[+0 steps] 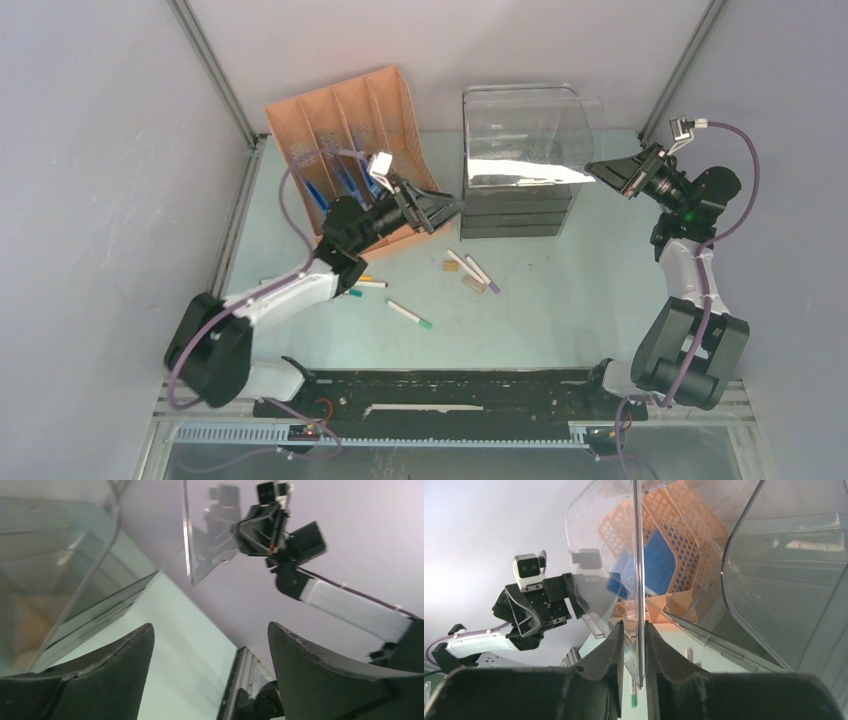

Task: Organize the desk
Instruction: Open the drawer in the storage box, then pick up the stationery from the center of the board.

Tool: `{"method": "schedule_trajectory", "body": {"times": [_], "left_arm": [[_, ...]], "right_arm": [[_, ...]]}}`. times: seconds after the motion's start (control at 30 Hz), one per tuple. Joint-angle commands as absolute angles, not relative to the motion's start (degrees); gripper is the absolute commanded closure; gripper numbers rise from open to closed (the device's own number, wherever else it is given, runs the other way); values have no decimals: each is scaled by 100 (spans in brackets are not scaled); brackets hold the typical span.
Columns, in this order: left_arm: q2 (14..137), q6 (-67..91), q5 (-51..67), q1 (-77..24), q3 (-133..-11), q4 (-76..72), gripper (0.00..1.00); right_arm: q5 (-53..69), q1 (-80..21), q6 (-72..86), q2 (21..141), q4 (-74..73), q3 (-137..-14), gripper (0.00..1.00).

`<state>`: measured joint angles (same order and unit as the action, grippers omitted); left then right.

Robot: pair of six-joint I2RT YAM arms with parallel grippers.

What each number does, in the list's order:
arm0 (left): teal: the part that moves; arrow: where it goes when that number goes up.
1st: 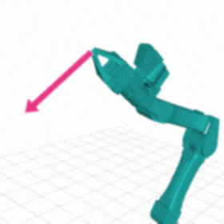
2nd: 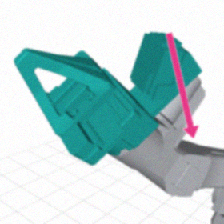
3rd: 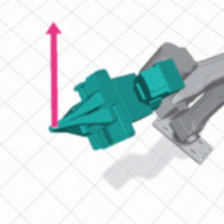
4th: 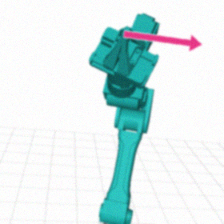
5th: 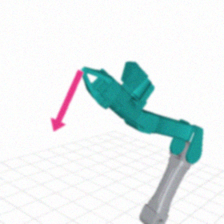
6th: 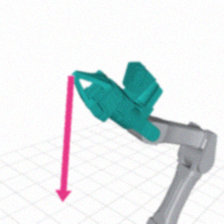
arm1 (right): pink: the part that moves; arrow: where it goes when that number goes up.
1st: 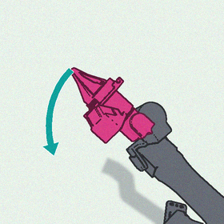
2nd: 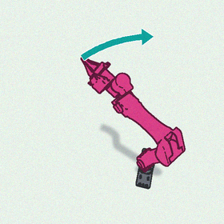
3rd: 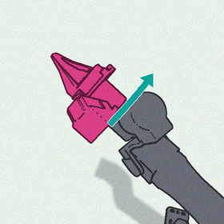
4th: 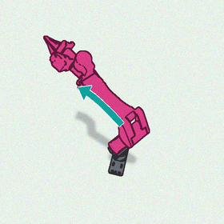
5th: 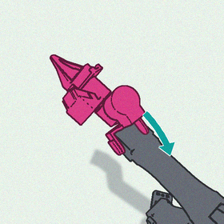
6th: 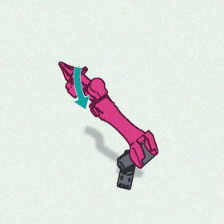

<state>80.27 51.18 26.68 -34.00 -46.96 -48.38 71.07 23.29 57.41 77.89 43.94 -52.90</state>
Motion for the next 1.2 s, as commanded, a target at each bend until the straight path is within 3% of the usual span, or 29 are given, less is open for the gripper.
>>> {"method": "schedule_trajectory", "body": {"times": [0.0, 0.17, 0.33, 0.47, 0.77, 1.17], "left_arm": [[6838, 3633, 1441, -3379, -4135, -3302, 10], [5819, 2912, 368, -3384, -3460, -2217, 1], [5145, 2876, -203, -3379, -2671, -2240, 0], [5195, 2712, 287, -3366, -2381, -2439, 0], [6490, 2244, 981, -3413, -3079, -1936, 0], [8989, 800, 44, -4116, -4850, -762, 5]], "right_arm": [[7132, 2329, 5790, 7745, 4579, -5335, 78], [7171, 2312, 5875, 7769, 4612, -5318, 79], [7181, 2287, 5907, 7741, 4649, -5275, 79], [7181, 2268, 5900, 7743, 4654, -5252, 79], [7190, 2278, 5823, 7761, 4590, -5210, 79], [7207, 2281, 5766, 7840, 4544, -5212, 79]]}}
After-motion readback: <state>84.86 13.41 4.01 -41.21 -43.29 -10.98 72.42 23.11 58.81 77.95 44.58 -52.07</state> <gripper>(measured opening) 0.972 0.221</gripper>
